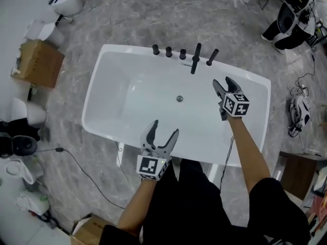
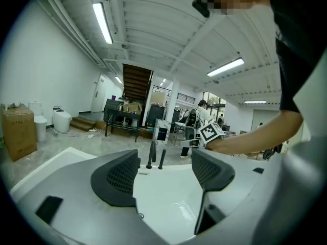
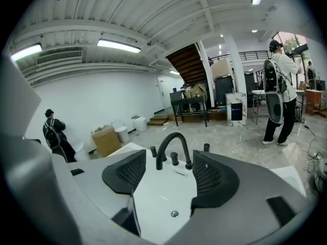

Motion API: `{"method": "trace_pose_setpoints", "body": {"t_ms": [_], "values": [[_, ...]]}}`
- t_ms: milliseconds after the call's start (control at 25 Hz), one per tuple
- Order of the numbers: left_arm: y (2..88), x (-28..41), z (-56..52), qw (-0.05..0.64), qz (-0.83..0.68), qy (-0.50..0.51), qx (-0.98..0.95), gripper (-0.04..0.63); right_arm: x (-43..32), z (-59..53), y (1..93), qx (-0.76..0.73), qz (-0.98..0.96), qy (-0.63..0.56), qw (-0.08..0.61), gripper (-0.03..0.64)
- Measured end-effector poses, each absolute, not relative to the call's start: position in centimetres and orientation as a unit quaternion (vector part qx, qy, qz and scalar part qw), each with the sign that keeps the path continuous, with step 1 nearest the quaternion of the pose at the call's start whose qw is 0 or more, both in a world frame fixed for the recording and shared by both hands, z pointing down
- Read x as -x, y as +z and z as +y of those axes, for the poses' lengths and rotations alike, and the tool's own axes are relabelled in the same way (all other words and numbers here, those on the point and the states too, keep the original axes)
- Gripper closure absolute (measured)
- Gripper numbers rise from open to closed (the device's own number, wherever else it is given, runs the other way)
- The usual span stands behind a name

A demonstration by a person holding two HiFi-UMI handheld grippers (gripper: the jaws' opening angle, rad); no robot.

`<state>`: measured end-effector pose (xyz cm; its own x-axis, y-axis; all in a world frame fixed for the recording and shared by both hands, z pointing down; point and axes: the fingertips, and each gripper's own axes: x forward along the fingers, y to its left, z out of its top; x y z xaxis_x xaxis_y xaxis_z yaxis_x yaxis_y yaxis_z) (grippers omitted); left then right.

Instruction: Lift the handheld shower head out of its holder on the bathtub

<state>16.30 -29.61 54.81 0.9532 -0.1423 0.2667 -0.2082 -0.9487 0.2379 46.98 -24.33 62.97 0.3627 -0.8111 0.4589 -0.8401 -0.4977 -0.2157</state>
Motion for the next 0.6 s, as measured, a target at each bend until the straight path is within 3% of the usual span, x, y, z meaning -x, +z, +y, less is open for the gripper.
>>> {"method": "trace_pose_setpoints", "body": {"t_ms": [600], "values": [[58.4, -24.7, -29.8, 0.171, -0.067, 0.109, -0.977, 0.288, -56.5, -29.1, 70.4, -0.837, -0.488, 0.249, 0.024, 0.364]]}}
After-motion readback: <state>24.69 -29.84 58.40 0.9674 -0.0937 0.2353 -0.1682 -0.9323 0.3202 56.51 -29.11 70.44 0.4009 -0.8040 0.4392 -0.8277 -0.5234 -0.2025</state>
